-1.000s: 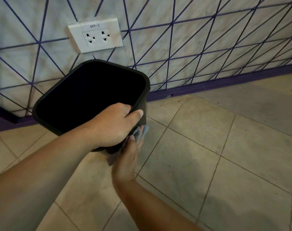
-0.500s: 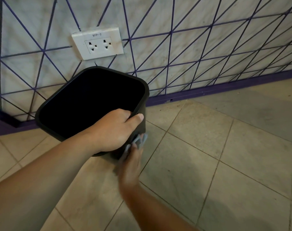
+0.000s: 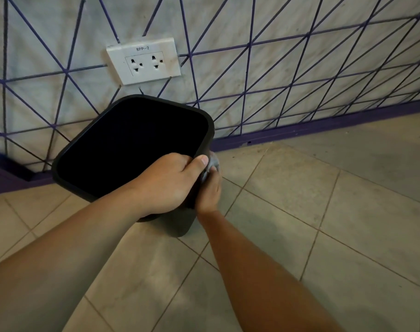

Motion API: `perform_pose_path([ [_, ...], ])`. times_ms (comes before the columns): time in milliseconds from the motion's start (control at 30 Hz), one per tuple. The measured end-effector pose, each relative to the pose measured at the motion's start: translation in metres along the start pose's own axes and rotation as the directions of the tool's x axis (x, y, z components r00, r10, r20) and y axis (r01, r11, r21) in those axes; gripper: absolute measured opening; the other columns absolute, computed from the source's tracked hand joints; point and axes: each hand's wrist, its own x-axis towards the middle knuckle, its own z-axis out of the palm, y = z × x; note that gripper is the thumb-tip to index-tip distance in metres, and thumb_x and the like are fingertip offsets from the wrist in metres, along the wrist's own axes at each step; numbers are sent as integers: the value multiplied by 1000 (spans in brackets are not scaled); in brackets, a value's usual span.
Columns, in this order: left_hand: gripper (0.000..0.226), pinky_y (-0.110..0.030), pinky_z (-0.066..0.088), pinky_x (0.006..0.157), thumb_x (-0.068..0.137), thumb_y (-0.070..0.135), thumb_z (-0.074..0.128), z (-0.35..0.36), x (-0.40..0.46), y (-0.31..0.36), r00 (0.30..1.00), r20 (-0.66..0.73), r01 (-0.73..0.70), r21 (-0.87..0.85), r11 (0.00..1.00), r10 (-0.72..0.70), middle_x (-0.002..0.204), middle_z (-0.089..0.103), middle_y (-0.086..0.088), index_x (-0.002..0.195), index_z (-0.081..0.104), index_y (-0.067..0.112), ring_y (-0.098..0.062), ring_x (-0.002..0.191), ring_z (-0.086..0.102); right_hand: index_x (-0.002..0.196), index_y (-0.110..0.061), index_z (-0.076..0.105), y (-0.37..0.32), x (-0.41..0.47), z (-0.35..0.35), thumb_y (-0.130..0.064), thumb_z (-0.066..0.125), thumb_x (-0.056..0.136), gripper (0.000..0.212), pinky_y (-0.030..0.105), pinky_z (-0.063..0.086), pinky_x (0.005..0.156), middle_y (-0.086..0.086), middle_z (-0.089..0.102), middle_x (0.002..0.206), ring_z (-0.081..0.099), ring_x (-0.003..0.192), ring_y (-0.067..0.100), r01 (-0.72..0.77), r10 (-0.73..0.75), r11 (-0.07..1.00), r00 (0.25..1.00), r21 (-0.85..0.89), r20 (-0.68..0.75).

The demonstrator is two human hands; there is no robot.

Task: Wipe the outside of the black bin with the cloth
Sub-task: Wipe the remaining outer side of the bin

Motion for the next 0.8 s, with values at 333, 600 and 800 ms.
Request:
perform_pose_path([
  [333, 54, -40, 37, 57, 104, 44, 39, -2, -2, 6, 1000, -4, 20, -10, 1000, -20, 56, 35, -6, 60, 46, 14, -26, 51, 42, 151, -36, 32, 31, -101, 2, -40, 36, 108, 43, 37, 47, 107, -1, 45, 153, 49, 140, 29, -346, 346, 938, 938, 27, -29],
  [600, 57, -33, 34, 59, 104, 47, 35, 3, 0, 13, 991, -61, 122, -22, 992, -123, 57, 39, -4, 62, 46, 10, -25, 55, 49, 158, -29, 36, 15, -133, -45, -51, 36, 108, 55, 38, 40, 117, -2, 52, 143, 52, 133, 22, -227, 281, 897, 955, -379, 94],
  [800, 52, -32, 37, 60, 106, 44, 32, 9, 17, 23, 968, -187, 165, -19, 986, -165, 65, 47, -4, 86, 62, 7, -22, 69, 56, 163, -18, 29, -59, -100, -82, -28, 32, 113, 51, 46, 37, 122, 13, 46, 157, 47, 142, 29, -126, 230, 800, 967, -587, 106],
])
